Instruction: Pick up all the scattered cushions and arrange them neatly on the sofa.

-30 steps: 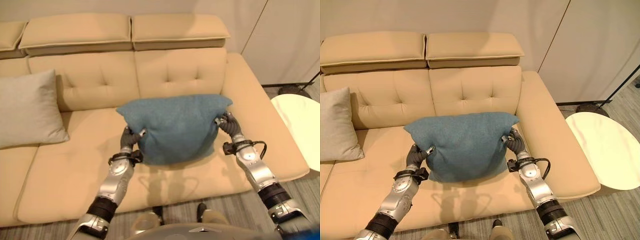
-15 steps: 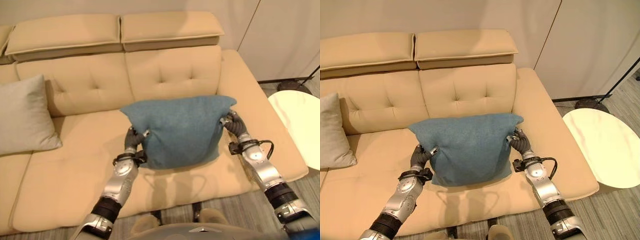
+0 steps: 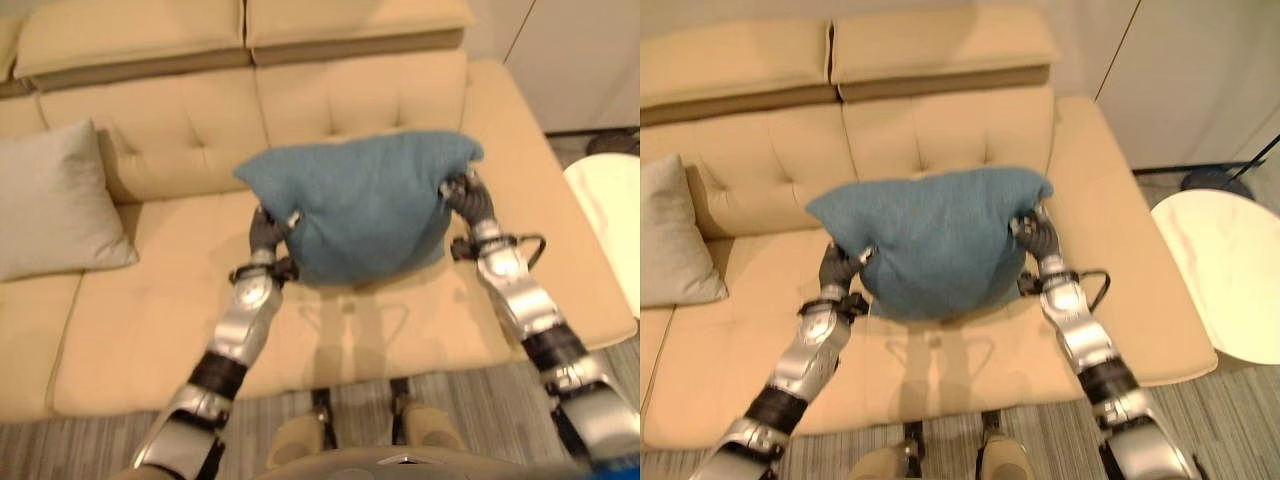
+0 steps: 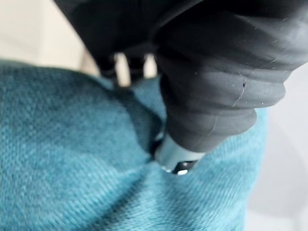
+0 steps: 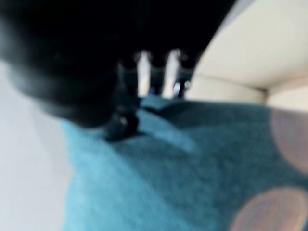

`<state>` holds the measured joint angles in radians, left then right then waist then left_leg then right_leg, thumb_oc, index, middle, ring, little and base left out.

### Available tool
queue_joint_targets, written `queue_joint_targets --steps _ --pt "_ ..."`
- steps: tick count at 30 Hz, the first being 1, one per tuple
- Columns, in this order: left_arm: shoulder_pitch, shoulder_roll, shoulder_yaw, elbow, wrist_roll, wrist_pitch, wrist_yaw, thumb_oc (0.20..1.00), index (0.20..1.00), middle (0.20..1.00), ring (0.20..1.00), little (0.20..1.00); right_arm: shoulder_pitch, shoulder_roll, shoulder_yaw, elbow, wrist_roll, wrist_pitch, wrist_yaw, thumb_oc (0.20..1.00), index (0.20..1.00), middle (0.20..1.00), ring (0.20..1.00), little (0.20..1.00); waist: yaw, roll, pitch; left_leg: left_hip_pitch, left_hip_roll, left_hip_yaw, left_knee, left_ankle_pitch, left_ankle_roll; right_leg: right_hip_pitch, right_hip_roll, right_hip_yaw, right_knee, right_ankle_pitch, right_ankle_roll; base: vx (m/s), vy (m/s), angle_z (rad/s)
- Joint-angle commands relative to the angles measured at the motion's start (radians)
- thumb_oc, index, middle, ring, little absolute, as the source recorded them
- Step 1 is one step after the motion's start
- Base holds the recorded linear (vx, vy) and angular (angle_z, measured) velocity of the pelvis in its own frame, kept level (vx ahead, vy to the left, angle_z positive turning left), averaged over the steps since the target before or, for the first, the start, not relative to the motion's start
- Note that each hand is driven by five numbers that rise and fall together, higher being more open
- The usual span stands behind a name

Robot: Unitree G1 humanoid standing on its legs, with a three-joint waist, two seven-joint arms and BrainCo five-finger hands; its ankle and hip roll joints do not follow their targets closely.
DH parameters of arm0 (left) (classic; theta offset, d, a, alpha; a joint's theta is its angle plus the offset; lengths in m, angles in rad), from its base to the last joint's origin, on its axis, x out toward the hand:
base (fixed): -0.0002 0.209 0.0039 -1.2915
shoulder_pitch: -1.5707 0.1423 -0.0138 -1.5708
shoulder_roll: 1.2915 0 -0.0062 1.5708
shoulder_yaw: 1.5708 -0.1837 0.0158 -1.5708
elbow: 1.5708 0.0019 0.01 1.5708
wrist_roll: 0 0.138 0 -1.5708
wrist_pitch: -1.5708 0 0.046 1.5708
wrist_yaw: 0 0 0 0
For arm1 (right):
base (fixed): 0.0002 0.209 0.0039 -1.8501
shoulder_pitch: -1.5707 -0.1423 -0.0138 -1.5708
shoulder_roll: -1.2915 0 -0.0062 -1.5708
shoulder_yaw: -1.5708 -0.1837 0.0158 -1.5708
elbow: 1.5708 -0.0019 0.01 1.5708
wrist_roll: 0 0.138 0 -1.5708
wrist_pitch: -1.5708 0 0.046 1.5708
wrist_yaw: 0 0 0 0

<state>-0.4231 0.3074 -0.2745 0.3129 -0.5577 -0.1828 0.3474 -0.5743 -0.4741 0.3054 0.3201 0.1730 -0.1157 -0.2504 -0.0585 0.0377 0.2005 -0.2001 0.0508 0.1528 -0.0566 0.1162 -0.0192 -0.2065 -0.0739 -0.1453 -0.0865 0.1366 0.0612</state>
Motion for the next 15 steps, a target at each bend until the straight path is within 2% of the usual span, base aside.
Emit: queue_joint_targets --steps 1,6,11,15 --pt "-0.261 0.002 -0.081 -0.048 0.035 -0.161 0.002 0.2 0.2 0.2 0.2 0.2 -0.207 0.059 0.091 -0.086 0.001 -0.105 -0.016 0.2 0.2 0.2 0.2 0.2 0.009 -0.064 -0.008 0.015 -0.005 0.002 0.116 -0.103 -0.064 -0.023 -0.027 0.006 0.106 -0.065 0.064 -0.1 -0.043 0.07" --pt "-0.393 0.035 -0.082 0.013 0.008 -0.182 0.045 0.2 0.2 0.2 0.2 0.2 -0.34 0.059 0.109 -0.023 0.028 -0.103 -0.055 0.2 0.2 0.2 0.2 0.2 0.013 -0.066 -0.005 -0.055 -0.003 -0.006 0.132 -0.094 -0.064 -0.099 -0.026 0.009 0.129 -0.056 0.062 -0.04 -0.019 0.0" --pt "-0.561 0.075 -0.114 0.117 0.008 -0.182 0.066 0.2 0.2 0.2 0.2 0.2 -0.503 0.048 0.154 0.072 0.035 -0.087 -0.079 0.2 0.2 0.2 0.2 0.2 0.016 -0.061 0.001 -0.112 -0.002 -0.022 0.109 -0.062 -0.07 -0.175 -0.026 0.01 0.145 -0.045 0.063 -0.01 -0.001 0.03" --pt "-0.632 0.075 -0.126 0.159 -0.014 -0.191 0.075 0.2 0.2 0.2 0.2 0.2 -0.57 0.048 0.18 0.117 0.047 -0.087 -0.083 0.2 0.2 0.2 0.2 0.2 0.018 -0.058 0.008 -0.139 0.0 -0.03 0.094 -0.046 -0.075 -0.21 -0.027 0.007 0.147 -0.039 0.065 -0.02 -0.014 0.06"
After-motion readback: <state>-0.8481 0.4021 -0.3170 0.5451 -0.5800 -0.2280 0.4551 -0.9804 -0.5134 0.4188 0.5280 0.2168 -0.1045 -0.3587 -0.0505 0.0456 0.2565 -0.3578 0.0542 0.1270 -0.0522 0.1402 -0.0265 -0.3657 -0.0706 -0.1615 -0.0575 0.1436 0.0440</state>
